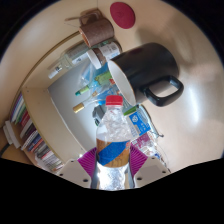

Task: Pour water

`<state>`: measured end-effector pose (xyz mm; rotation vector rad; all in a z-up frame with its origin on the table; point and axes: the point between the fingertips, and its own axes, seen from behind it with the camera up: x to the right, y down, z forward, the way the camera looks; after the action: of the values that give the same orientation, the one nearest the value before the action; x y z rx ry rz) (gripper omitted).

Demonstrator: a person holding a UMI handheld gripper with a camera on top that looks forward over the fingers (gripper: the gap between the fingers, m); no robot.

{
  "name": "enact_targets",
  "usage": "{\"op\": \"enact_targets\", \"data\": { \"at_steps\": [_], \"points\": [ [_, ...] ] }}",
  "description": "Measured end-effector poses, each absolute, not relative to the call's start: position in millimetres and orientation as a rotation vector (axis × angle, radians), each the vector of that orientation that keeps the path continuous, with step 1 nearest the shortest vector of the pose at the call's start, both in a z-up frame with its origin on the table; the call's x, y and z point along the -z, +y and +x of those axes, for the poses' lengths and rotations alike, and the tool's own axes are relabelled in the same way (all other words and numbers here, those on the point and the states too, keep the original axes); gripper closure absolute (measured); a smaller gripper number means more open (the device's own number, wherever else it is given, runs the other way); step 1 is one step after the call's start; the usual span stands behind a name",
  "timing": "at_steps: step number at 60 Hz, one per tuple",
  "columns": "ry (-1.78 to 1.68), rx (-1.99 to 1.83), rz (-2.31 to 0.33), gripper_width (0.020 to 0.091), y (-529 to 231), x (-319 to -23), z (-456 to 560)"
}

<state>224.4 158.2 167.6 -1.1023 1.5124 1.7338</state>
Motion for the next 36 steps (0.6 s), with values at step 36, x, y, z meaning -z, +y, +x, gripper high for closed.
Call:
{"op": "enact_targets", "data": {
  "at_steps": [36],
  "points": [
    [0.304,-0.075,-1.397,0.0669,140,-280,476]
  ]
}}
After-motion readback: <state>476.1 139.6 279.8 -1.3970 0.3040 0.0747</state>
